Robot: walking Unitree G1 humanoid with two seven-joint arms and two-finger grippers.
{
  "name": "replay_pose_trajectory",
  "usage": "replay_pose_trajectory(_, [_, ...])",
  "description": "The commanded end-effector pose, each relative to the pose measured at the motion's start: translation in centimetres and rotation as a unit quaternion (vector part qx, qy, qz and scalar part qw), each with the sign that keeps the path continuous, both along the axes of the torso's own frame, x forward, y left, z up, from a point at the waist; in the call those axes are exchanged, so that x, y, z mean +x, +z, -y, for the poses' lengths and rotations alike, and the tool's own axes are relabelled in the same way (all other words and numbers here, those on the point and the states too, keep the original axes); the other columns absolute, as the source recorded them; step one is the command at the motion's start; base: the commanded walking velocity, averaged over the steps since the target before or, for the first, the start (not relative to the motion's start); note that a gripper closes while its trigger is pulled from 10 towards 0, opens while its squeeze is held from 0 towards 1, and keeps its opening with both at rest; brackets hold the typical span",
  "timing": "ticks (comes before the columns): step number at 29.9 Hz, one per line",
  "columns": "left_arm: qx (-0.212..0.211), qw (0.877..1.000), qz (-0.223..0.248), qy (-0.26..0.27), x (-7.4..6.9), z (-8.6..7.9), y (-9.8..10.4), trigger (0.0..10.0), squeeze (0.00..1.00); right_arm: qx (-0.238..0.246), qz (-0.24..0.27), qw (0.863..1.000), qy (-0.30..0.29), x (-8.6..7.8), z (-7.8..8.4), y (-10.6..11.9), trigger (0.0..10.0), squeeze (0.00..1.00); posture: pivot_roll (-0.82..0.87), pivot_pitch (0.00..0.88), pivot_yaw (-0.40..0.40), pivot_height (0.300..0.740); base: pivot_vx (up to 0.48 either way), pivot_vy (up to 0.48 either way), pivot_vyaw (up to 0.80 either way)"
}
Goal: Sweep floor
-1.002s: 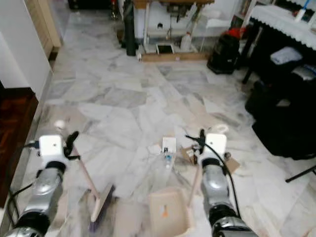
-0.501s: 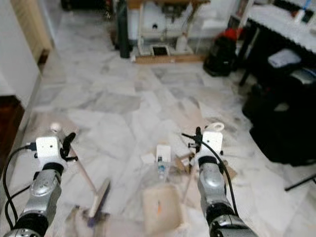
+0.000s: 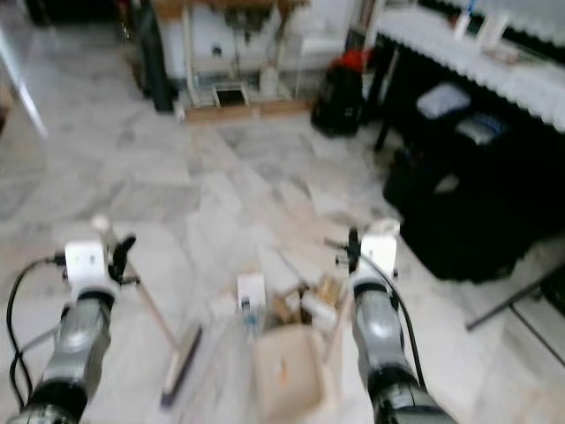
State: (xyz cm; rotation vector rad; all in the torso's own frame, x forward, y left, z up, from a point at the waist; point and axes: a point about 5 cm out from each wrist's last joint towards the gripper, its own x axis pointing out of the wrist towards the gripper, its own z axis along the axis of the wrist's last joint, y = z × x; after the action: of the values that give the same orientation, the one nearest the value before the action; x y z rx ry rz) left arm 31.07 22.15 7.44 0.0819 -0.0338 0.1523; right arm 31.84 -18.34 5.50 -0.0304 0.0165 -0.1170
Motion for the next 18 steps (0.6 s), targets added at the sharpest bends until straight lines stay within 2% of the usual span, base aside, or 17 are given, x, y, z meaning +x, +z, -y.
replay_pose_trajectory(1, [0.007,1.0,0.017,-0.004,0.2,0.1,0.7,10.0,0.0,-0.011,0.013,1.0,-0.01,0.3,0.9,0.7,10.0,0.0,0.01,0.0,-0.072,0.74,0.0,0.0,0.0])
replay_pose_trajectory(10, [0.007,0.999,0.033,-0.001,0.4,0.0,1.4,10.0,0.0,-0.015,0.008,1.0,-0.017,0.1,1.2,0.5,10.0,0.0,0.01,0.0,-0.069,0.74,0.0,0.0,0.0])
replay_pose_trajectory(18, [0.012,0.998,0.066,0.003,0.9,0.0,2.8,10.0,0.0,-0.02,0.001,1.0,-0.024,-0.1,1.4,0.2,10.0,0.0,0.01,0.0,-0.066,0.74,0.0,0.0,0.0])
